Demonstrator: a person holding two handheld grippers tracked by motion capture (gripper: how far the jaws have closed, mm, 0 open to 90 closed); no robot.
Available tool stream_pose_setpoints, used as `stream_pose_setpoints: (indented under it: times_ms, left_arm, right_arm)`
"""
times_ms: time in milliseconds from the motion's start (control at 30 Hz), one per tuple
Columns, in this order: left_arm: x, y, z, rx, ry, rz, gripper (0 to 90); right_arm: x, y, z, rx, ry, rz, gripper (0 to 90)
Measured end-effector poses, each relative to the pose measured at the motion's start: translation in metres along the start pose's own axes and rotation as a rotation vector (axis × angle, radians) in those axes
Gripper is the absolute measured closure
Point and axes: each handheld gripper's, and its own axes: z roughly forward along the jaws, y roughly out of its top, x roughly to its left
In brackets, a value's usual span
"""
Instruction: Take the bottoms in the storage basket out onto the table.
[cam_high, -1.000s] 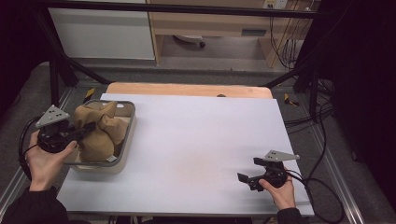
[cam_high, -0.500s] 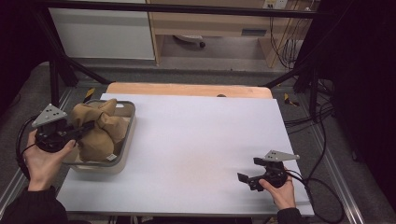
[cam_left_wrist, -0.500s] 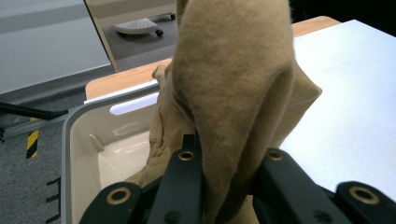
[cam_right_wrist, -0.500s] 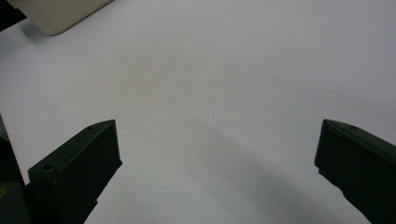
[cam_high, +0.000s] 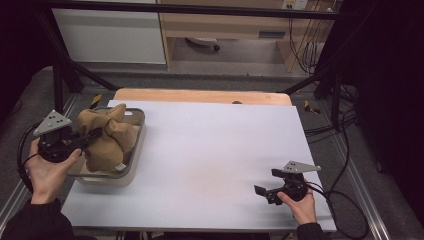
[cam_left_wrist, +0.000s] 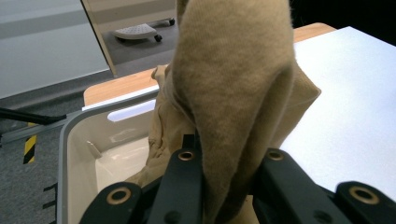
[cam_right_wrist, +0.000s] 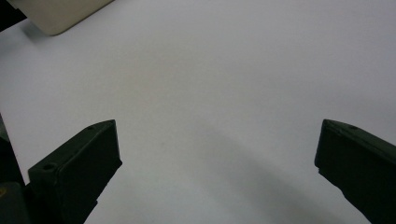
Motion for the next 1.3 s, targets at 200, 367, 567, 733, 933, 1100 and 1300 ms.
stream_pose_setpoints:
  times_ms: [200, 367, 567, 733, 933, 1100, 1300]
  left_arm:
    - [-0.004, 0.001, 0.002, -0.003, -0.01, 0.006, 83.4]
    - [-0.008, 0.003, 0.004, -0.006, -0.018, 0.012, 83.4]
    - [-0.014, 0.005, 0.008, -0.008, -0.031, 0.017, 83.4]
    - [-0.018, 0.007, 0.01, -0.01, -0.04, 0.023, 83.4]
    - [-0.024, 0.008, 0.014, -0.012, -0.051, 0.028, 83.5]
    - [-0.029, 0.01, 0.018, -0.005, -0.059, 0.042, 83.5]
    - [-0.035, 0.012, 0.022, -0.008, -0.072, 0.046, 83.5]
  right_arm:
    - [0.0, 0.0, 0.0, 0.0, -0.001, 0.0, 0.6]
    - [0.0, 0.0, 0.0, 0.001, -0.001, 0.0, 0.6]
    - [0.0, 0.0, 0.0, -0.001, -0.001, -0.001, 0.6]
    - [0.0, 0.0, 0.0, -0.001, -0.002, 0.002, 0.6]
    - [0.0, 0.0, 0.0, -0.001, -0.001, 0.0, 0.6]
    - [0.0, 0.0, 0.0, -0.001, -0.001, 0.0, 0.6]
    - [0.0, 0.0, 0.0, 0.0, 0.0, -0.001, 0.6]
